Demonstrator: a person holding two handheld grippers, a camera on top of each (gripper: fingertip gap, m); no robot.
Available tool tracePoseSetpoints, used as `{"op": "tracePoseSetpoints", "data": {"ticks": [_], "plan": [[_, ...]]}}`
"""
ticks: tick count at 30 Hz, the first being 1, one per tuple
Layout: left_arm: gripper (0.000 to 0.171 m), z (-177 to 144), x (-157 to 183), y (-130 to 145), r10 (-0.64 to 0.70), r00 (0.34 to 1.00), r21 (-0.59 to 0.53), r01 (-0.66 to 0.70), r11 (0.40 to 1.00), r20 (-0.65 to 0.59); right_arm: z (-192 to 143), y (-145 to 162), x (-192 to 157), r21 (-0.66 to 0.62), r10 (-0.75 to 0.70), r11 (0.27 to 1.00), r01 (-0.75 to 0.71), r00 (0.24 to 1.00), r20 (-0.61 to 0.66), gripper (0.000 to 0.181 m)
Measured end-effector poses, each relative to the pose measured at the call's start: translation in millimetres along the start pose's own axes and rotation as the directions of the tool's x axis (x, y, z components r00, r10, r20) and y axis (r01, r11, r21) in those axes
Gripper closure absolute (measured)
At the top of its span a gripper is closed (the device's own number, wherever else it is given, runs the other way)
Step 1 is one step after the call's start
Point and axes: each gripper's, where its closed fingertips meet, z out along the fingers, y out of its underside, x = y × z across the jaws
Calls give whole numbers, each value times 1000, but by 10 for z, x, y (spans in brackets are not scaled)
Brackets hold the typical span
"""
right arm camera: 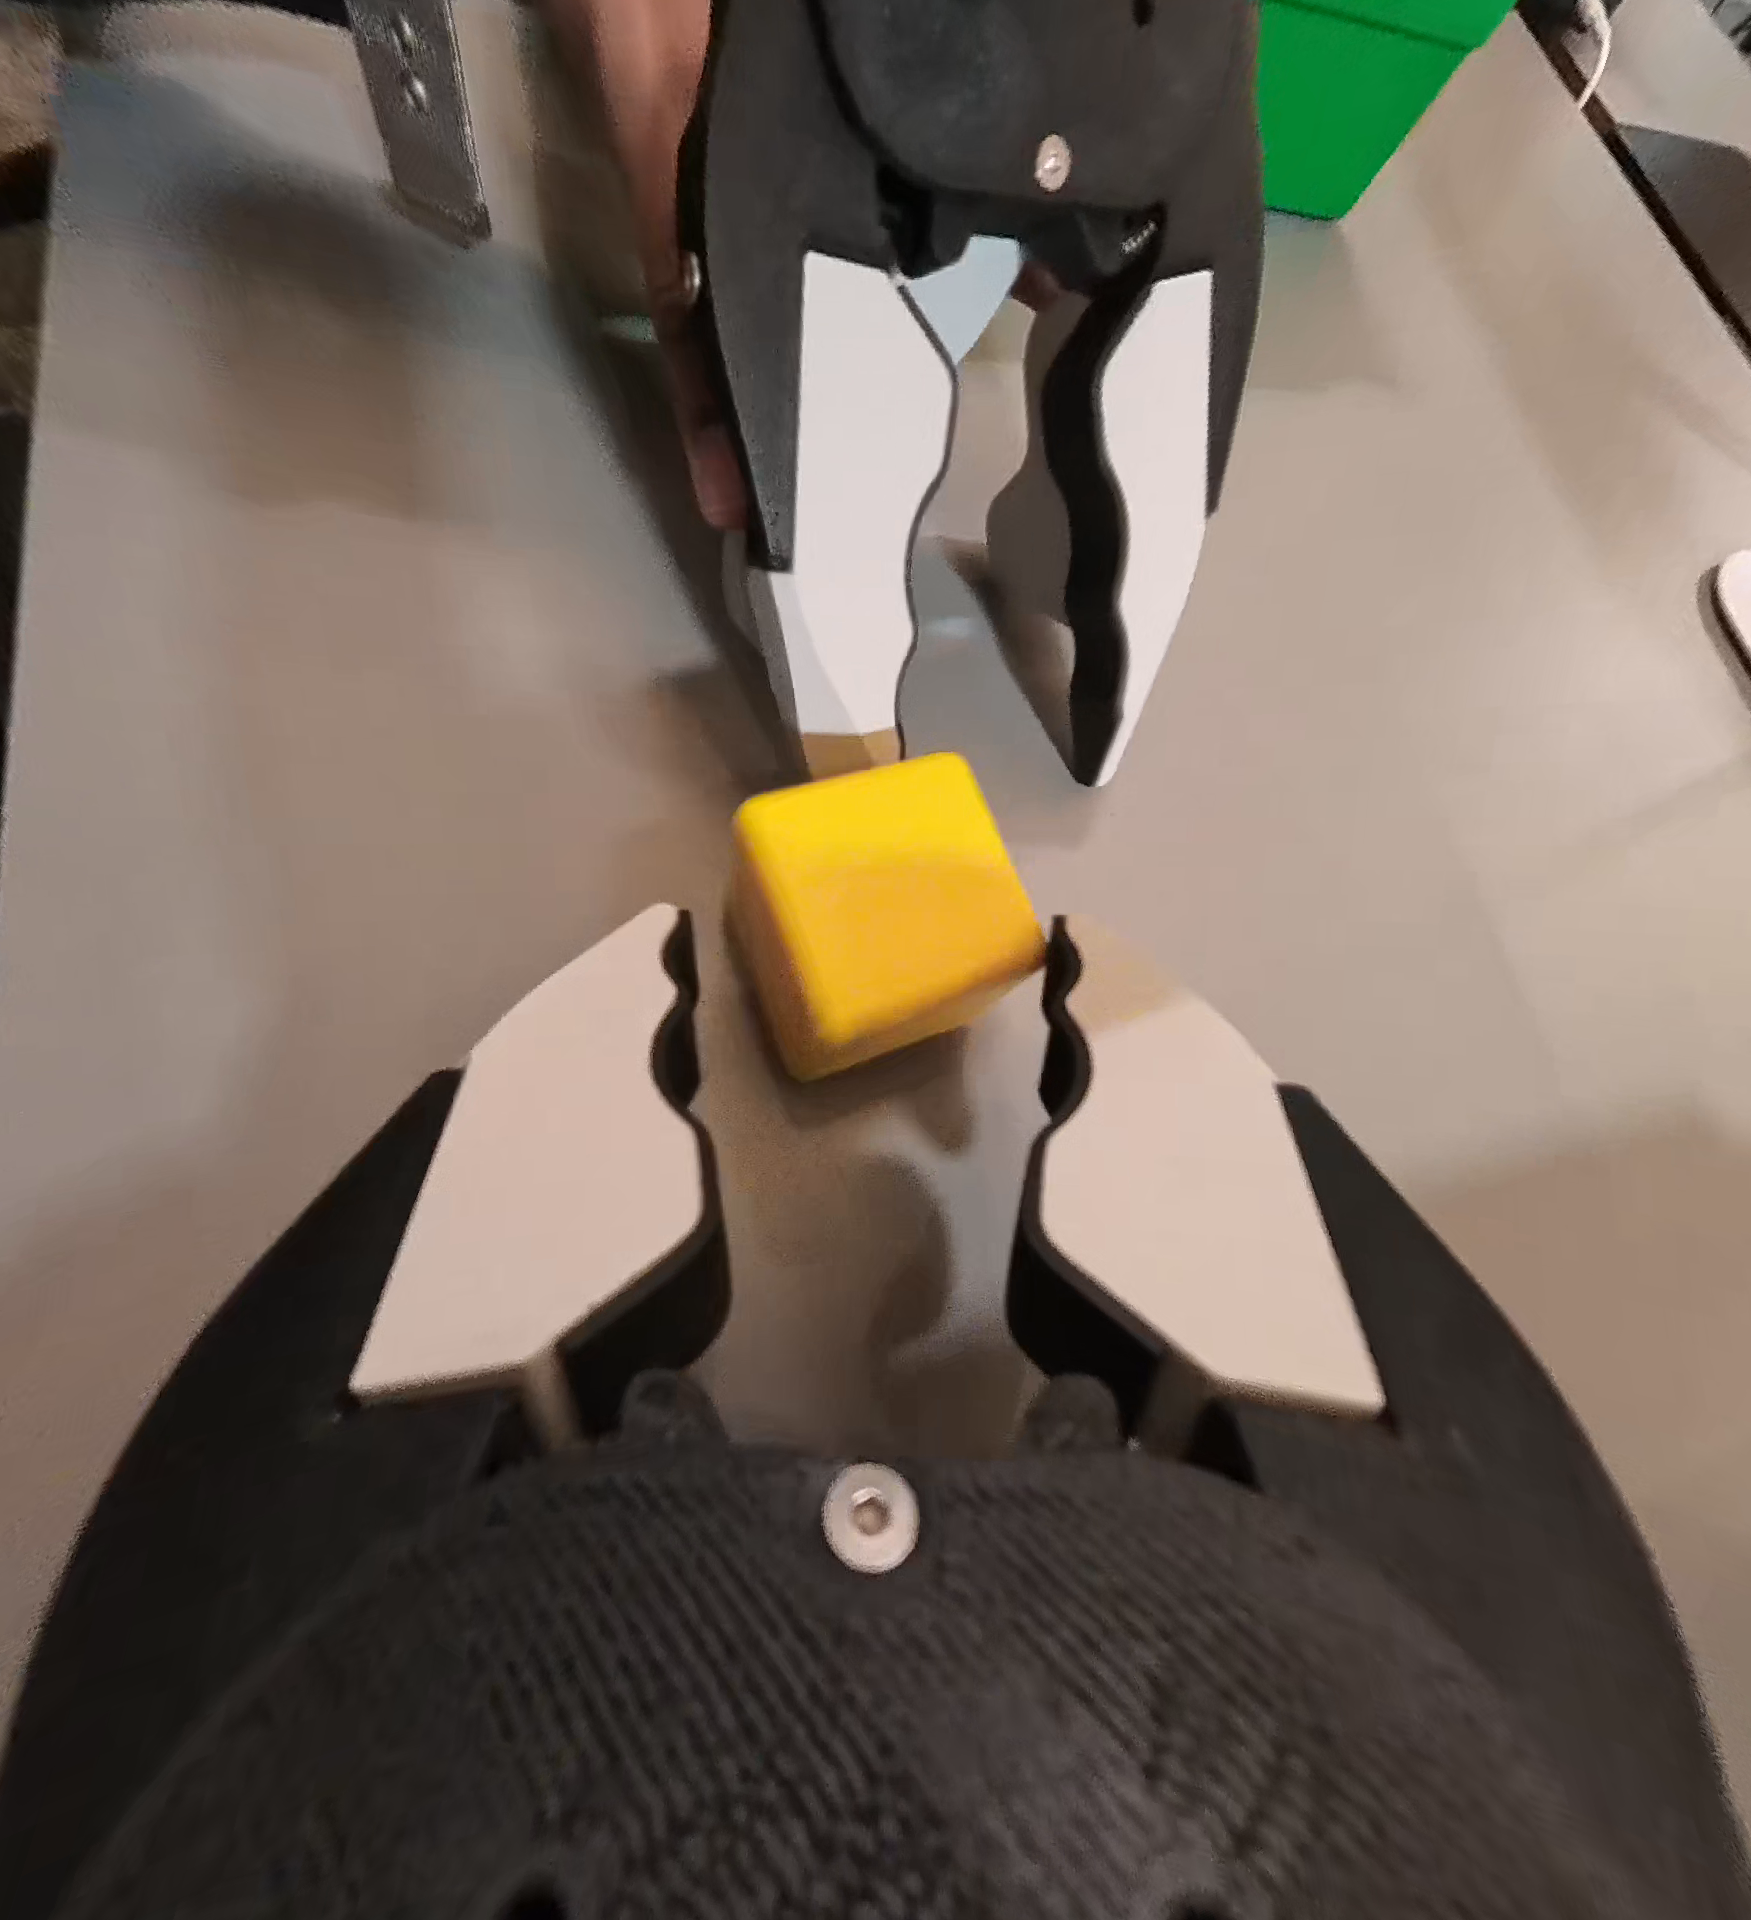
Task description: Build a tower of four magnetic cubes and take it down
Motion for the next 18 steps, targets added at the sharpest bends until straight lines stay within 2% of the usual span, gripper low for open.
{"op": "tracePoseSetpoints", "data": {"ticks": [1, 6, 10, 13, 15, 18], "plan": [[112, 1, 2, 0, 4, 1000, 0, -4, 1000, 1, -3, 7, 4, -9, -24, 1000, 24, 1000, -19, 123], [114, 3, -11, -4, -3, 1000, 1, 3, 1000, 7, -62, 39, 42, -17, -13, 1000, 12, 999, -41, 129], [115, 2, -16, -4, -5, 1000, 1, 5, 1000, 10, -145, -1, 218, -2, 24, 1000, -24, 990, -140, 132], [115, 2, -17, -3, -3, 1000, 1, 3, 1000, 12, -178, 100, 332, -69, 60, 995, -76, 977, -207, 132], [115, 3, -17, -3, -1, 1000, 0, 1, 1000, 14, -176, 131, 320, -84, 83, 991, -103, 974, -210, 132], [114, 4, -17, -2, 1, 1000, -1, -1, 1000, 15, -142, 120, 202, -68, 145, 985, -157, 979, -146, 133]]}}
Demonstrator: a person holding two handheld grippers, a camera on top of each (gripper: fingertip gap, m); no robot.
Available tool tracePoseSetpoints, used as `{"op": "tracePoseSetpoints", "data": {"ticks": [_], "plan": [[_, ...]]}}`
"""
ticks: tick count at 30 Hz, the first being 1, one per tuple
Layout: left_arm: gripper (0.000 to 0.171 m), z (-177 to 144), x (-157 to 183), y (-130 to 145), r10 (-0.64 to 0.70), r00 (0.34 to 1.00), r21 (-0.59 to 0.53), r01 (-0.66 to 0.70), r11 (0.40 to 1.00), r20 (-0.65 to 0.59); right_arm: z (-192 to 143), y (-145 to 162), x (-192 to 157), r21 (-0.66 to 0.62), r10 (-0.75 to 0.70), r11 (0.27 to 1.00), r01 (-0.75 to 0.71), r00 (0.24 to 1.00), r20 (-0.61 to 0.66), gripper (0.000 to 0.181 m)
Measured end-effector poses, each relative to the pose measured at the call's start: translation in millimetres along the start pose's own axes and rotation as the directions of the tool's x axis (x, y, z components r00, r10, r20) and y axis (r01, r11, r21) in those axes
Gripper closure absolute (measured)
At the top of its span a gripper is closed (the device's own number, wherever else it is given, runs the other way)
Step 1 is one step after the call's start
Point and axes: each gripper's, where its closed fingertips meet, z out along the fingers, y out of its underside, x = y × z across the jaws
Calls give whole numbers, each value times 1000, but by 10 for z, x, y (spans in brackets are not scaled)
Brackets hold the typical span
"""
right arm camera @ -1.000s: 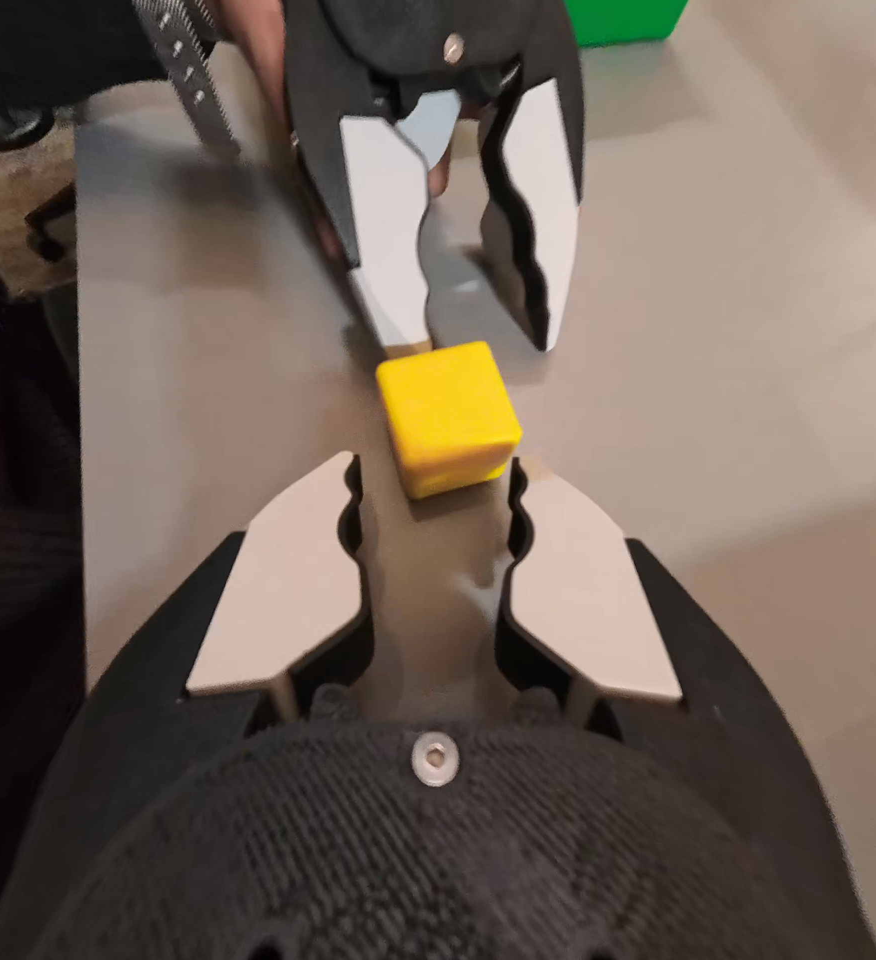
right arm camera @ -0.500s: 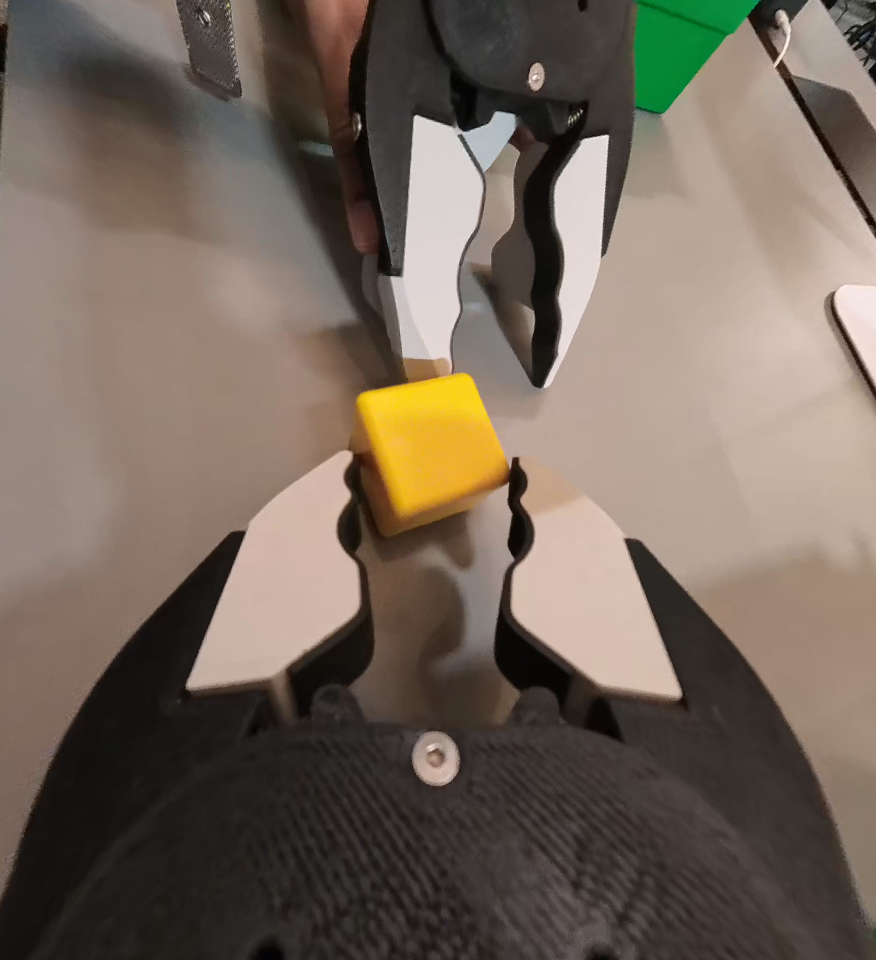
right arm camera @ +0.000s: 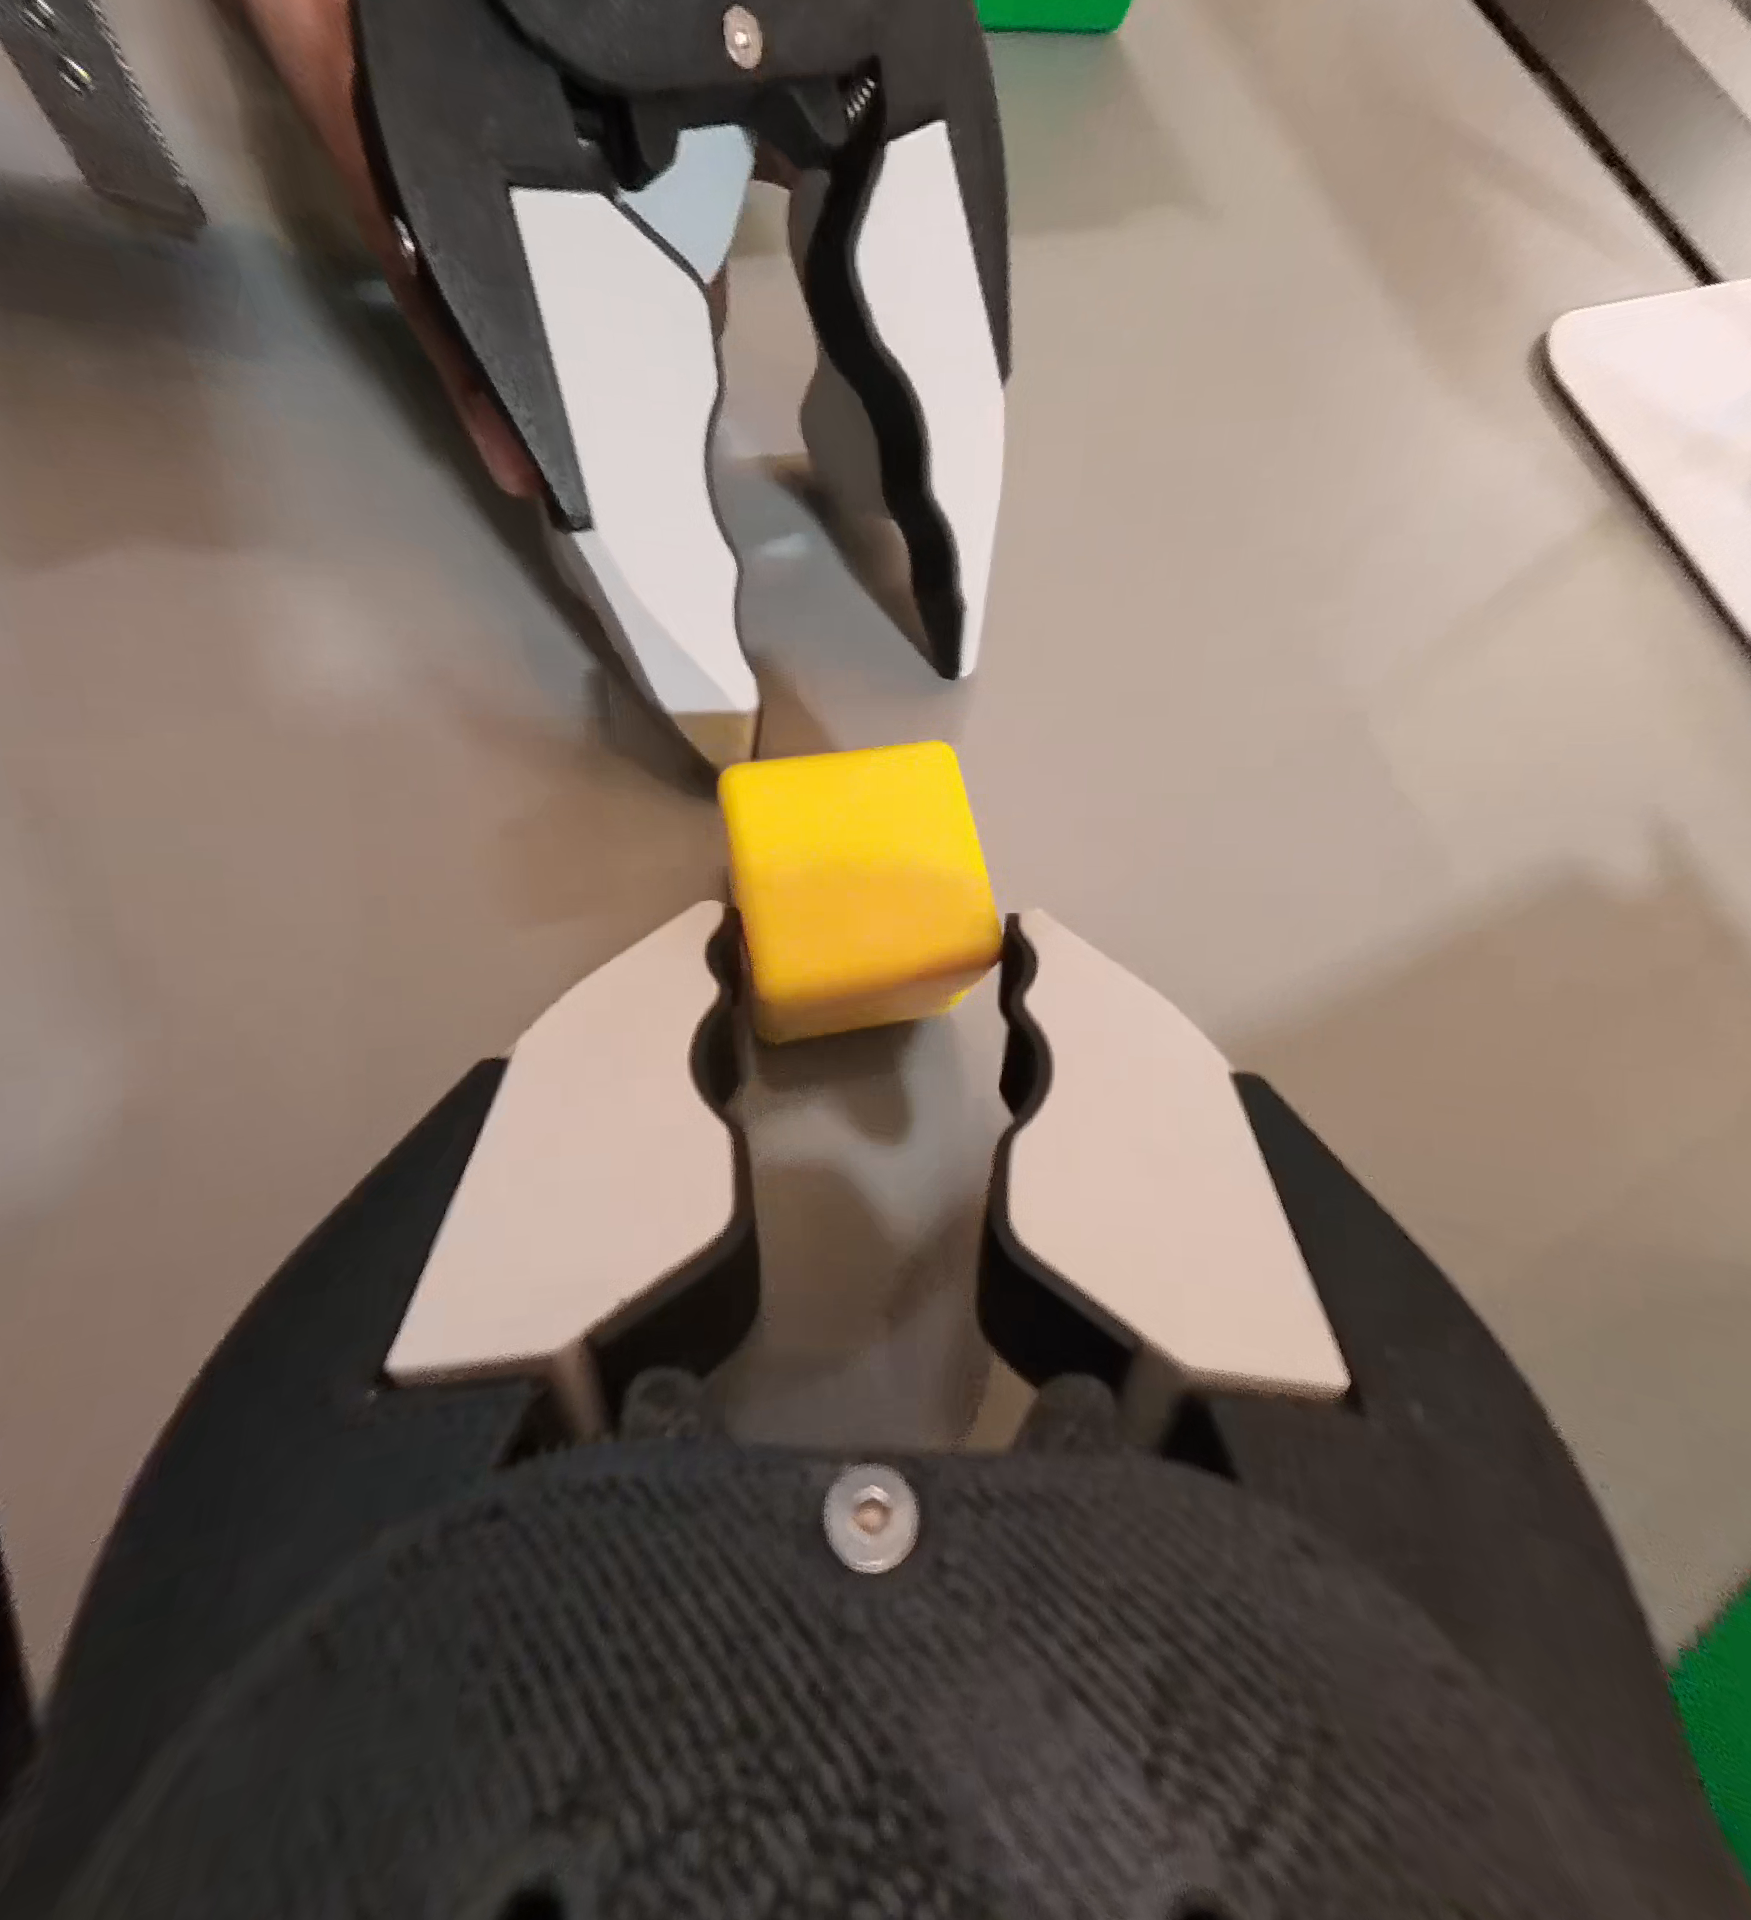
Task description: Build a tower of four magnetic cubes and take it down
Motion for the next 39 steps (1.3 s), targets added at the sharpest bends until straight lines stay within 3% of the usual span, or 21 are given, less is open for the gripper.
{"op": "tracePoseSetpoints", "data": {"ticks": [9, 13, 17, 26, 32, 39], "plan": [[113, 0, 6, -1, 2, 1000, 0, -2, 1000, -4, 80, 82, -112, -14, -59, 998, 59, 998, 30, 110], [113, 0, 6, -1, 1, 1000, 1, -1, 1000, -5, 117, 50, -118, -10, -72, 997, 72, 997, 41, 112], [114, 1, 6, -1, 3, 1000, -1, -3, 1000, -2, 63, 122, -208, -30, -75, 996, 78, 991, 112, 130], [114, 0, 6, 0, 1, 1000, 0, -1, 1000, -4, 1, -26, -246, 34, 51, 998, -57, 987, 152, 120], [114, 0, 7, 0, 0, 1000, 1, 0, 1000, -5, 71, 10, -105, -20, 48, 999, -47, 998, 48, 131], [114, 1, 6, 0, -1, 1000, 1, 1, 1000, -3, -364, -444, 214, 167, 193, 968, -186, 981, -23, 131]]}}
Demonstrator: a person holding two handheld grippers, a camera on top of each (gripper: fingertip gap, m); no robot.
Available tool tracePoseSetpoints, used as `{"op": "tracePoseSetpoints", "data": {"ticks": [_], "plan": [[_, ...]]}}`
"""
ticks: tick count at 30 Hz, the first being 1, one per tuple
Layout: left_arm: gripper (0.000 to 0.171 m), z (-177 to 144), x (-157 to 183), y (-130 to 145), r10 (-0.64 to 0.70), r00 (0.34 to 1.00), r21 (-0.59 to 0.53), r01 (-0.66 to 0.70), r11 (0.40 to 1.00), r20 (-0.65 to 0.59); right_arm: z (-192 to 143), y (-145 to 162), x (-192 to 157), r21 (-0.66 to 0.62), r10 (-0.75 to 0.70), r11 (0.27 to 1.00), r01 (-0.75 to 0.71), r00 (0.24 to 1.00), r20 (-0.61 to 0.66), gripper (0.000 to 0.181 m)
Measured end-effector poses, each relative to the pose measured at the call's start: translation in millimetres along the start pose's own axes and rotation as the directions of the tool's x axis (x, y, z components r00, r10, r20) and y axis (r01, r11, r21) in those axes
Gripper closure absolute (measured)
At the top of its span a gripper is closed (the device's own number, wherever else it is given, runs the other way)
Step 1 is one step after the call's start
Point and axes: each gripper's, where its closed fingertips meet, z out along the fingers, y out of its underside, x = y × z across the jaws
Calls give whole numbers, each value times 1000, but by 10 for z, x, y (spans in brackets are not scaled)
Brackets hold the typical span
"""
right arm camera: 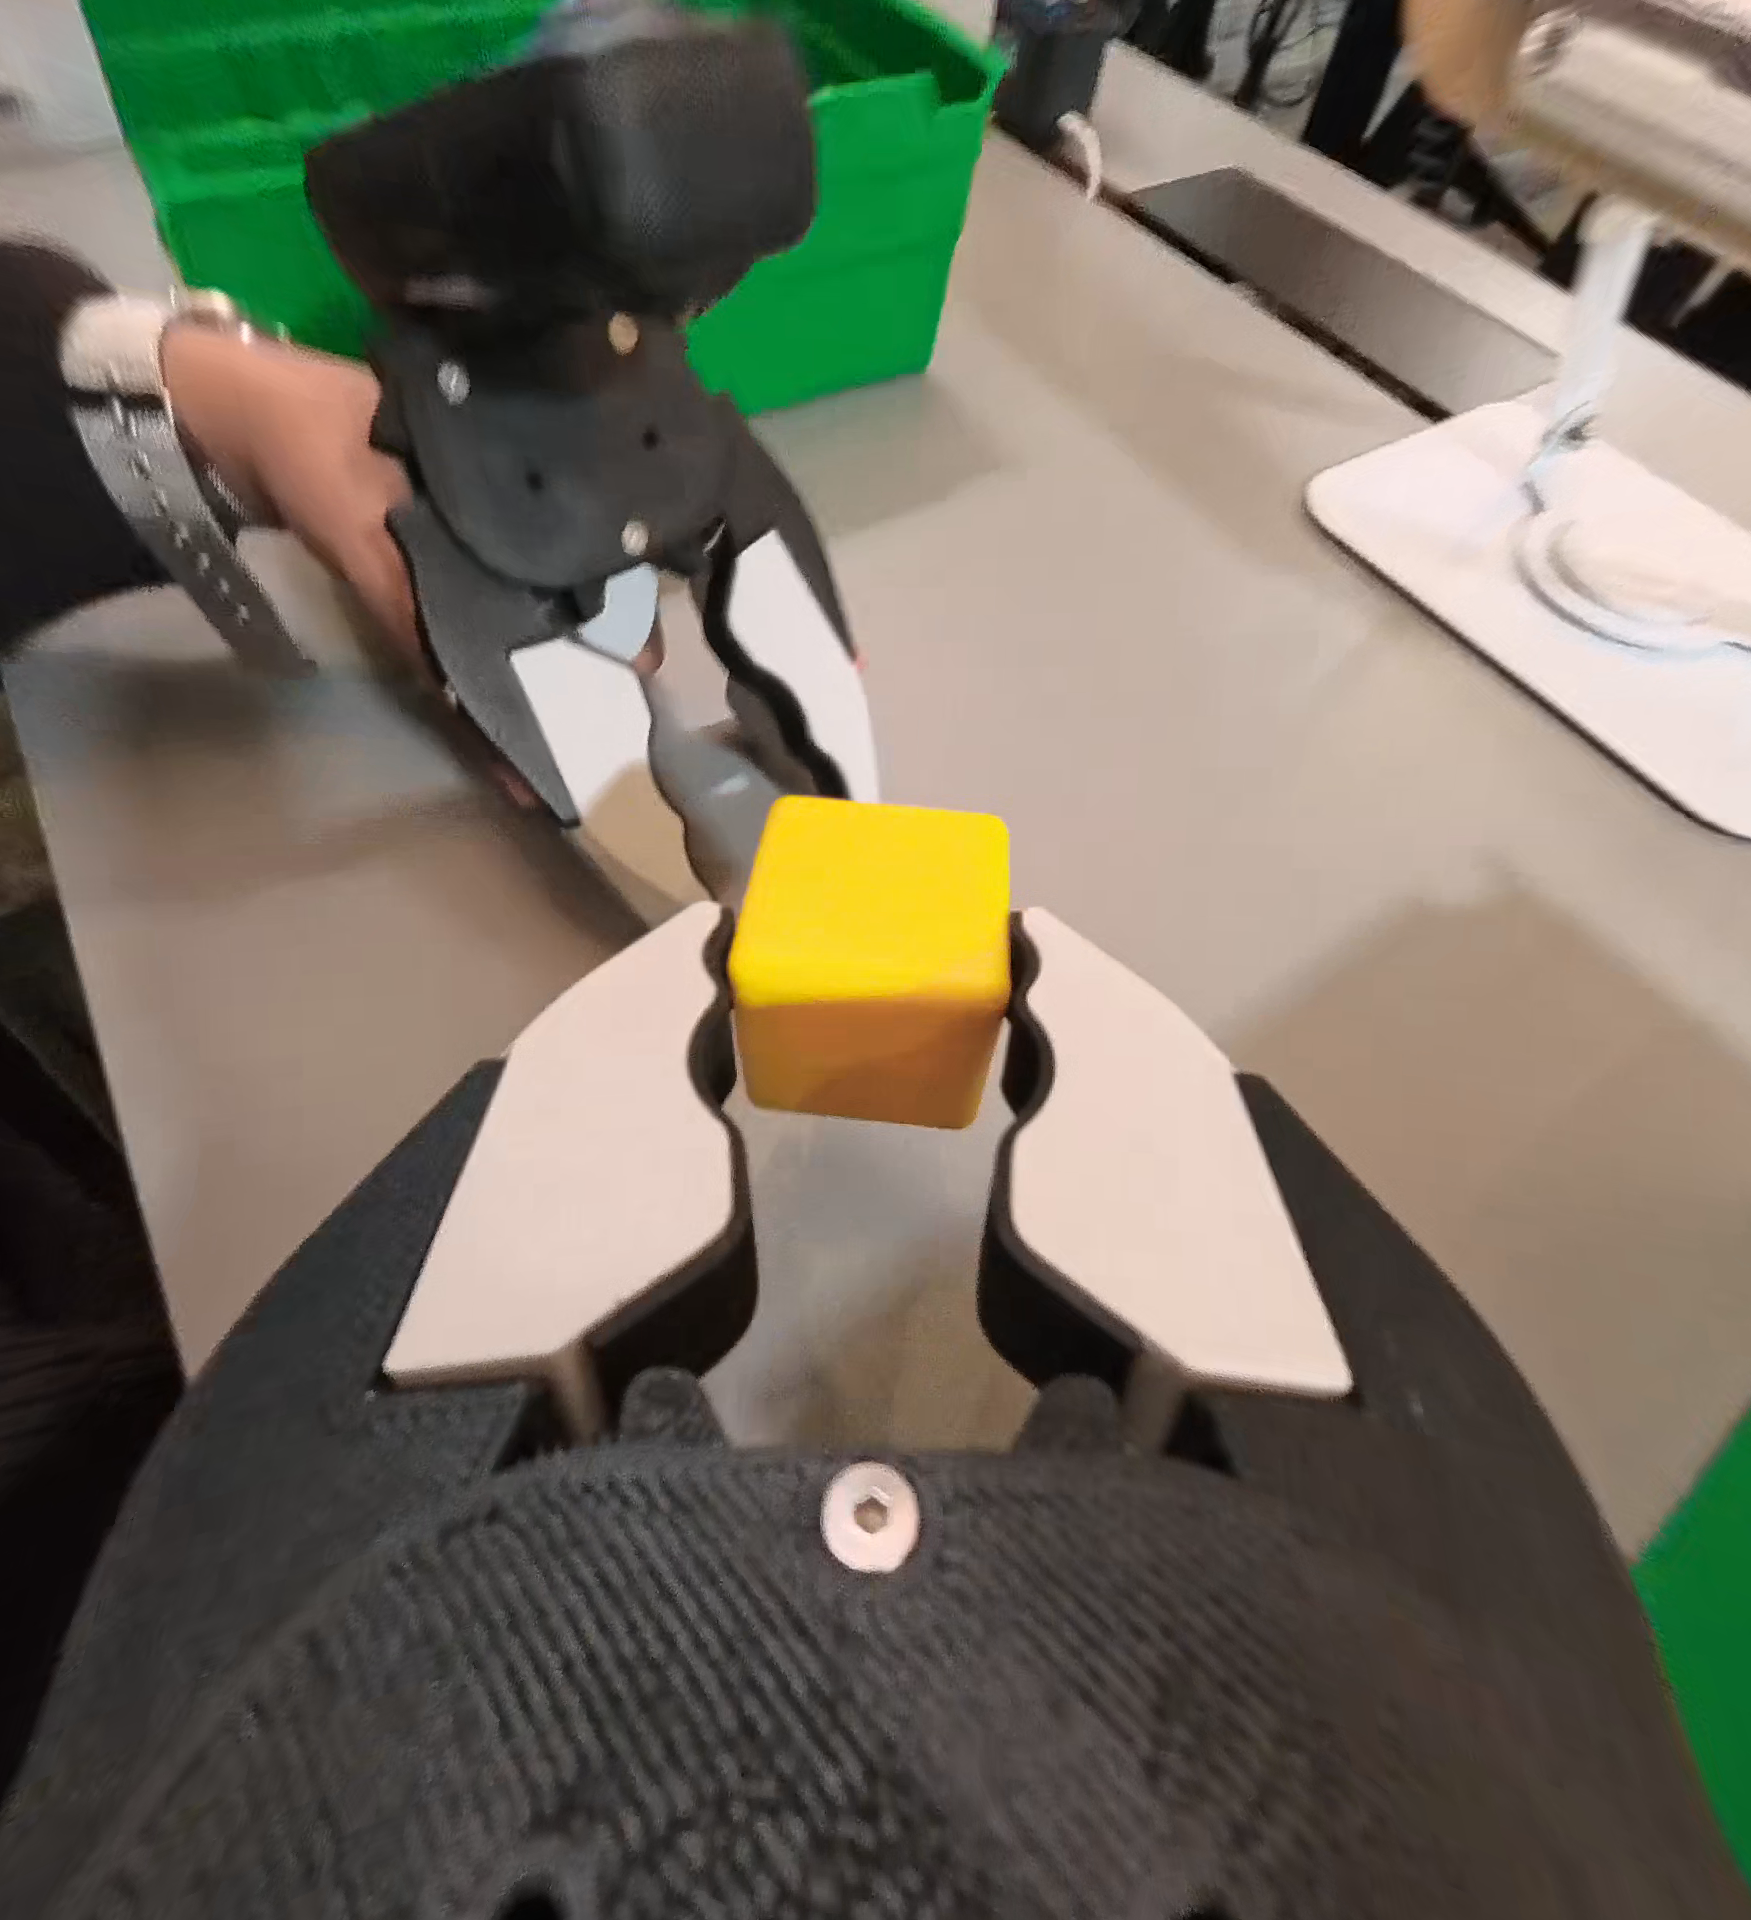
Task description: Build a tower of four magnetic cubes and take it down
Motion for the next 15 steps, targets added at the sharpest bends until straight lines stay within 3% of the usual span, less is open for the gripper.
{"op": "tracePoseSetpoints", "data": {"ticks": [5, 9, 12, 15], "plan": [[114, 2, 0, 1, 4, 1000, -2, -4, 1000, 5, -520, -84, 324, -20, 130, 991, -132, 990, -55, 131], [114, 1, -1, 0, 1, 1000, -1, -1, 1000, 3, -1218, -19, 954, -57, 125, 987, -150, 943, -307, 131], [115, -1, -2, -3, -5, 1000, 1, 5, 1000, -2, -1756, 272, 1419, -116, 173, 959, -258, 860, -480, 131], [115, -1, -6, -4, -10, 1000, 3, 10, 1000, -5, -2023, 764, 1657, -166, 282, 887, -430, 792, -541, 131]]}}
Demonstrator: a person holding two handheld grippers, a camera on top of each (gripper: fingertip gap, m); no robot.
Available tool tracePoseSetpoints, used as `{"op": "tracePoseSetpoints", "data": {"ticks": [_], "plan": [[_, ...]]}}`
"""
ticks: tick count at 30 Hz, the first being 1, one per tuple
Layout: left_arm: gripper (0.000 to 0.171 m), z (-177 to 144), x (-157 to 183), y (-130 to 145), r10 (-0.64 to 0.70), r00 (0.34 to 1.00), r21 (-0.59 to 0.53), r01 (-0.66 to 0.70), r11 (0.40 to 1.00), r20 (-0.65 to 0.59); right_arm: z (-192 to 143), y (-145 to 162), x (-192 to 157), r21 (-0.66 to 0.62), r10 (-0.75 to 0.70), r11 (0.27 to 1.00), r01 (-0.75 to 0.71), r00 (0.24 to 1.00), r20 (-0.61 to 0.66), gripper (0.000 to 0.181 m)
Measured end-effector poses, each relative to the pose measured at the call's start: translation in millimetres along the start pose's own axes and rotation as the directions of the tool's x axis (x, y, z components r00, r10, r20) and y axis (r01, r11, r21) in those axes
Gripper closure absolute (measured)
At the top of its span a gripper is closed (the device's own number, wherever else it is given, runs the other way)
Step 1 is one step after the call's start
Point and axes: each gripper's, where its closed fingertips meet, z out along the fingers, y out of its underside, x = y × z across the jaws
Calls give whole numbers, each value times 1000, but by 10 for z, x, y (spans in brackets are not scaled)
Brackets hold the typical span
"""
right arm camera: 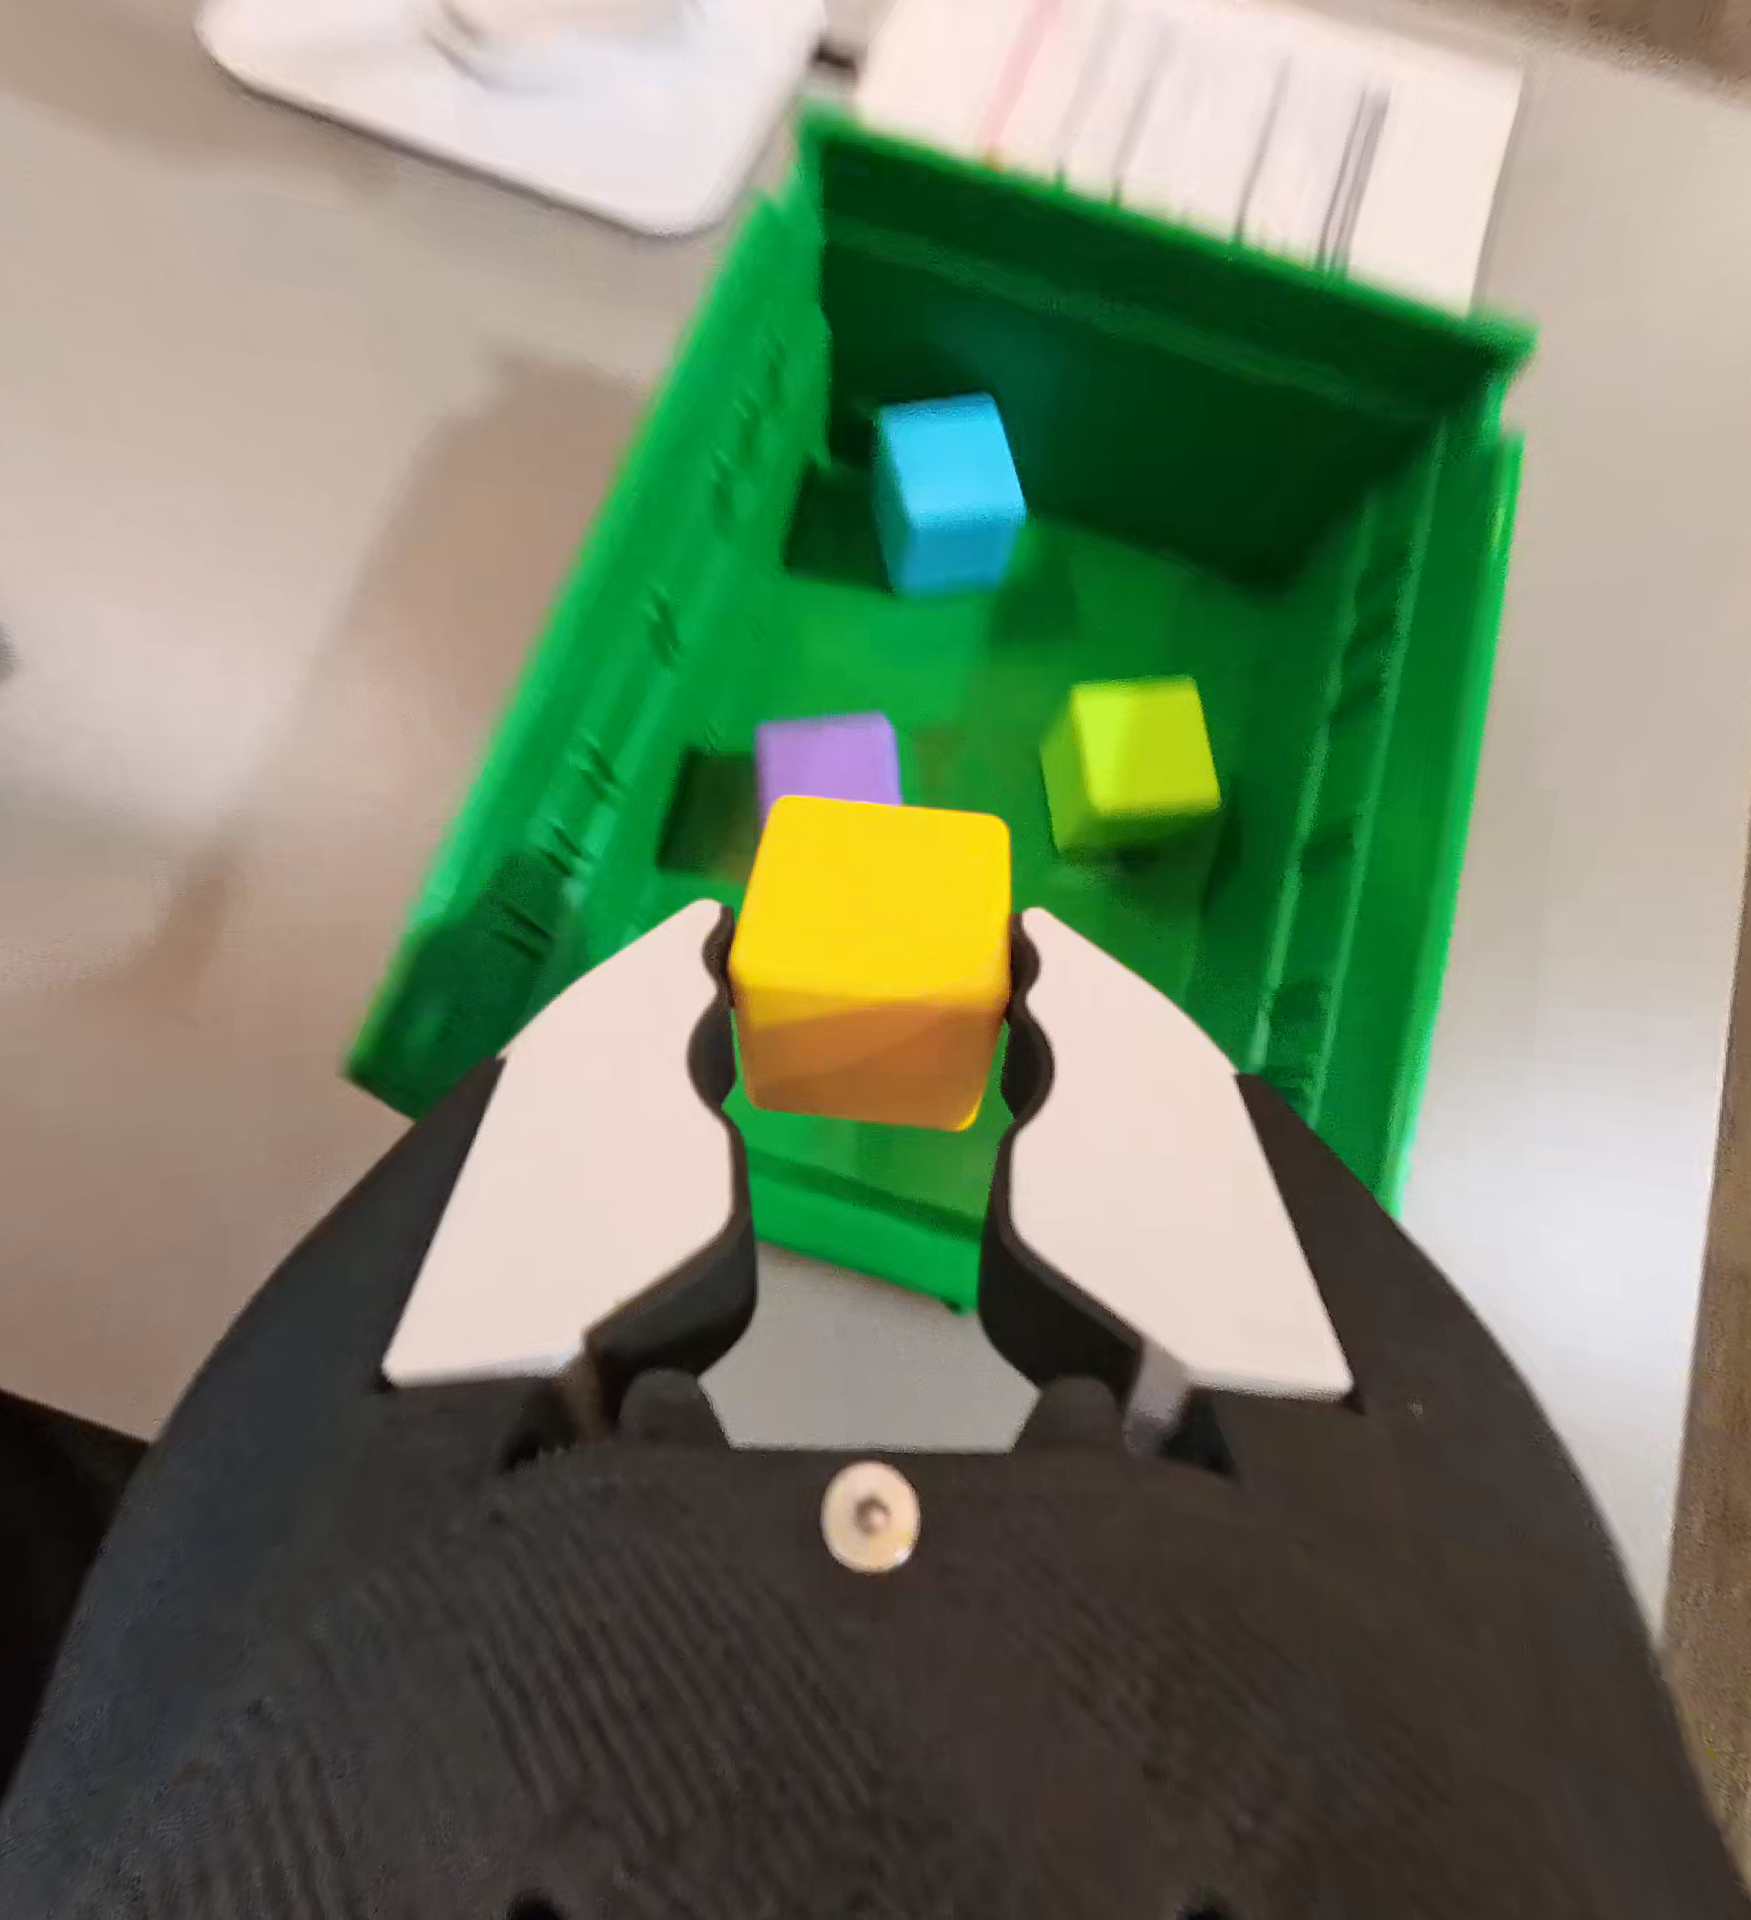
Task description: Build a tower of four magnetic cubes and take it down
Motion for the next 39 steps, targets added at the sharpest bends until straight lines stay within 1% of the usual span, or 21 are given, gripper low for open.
{"op": "tracePoseSetpoints", "data": {"ticks": [2, 4, 6, 8, 19, 31, 39], "plan": [[116, 1, -1, 0, 1, 1000, -1, -1, 1000, 2, 125, 303, 220, -102, 66, 992, -68, 997, -26, 131], [116, 2, -2, 2, 4, 1000, -2, -4, 1000, 7, 245, 546, 343, -179, 106, 977, -112, 993, -46, 131], [116, 4, -2, 3, 8, 1000, -3, -8, 1000, 11, 318, 681, 385, -227, 121, 965, -132, 991, -61, 131], [116, 5, -3, 2, 8, 1000, -3, -8, 1000, 11, 350, 740, 412, -261, 102, 958, -123, 991, -91, 131], [116, 6, -4, 2, 8, 1000, -3, -8, 1000, 12, 425, 939, 466, -384, -10, 922, -54, 987, -163, 131], [116, 9, -4, 4, 14, 1000, -6, -14, 1000, 18, 413, 920, 497, -394, -81, 919, -2, 978, -194, 132], [116, 10, -5, 5, 16, 1000, -6, -16, 1000, 20, 381, 852, 510, -377, -109, 926, 20, 970, -217, 132]]}}
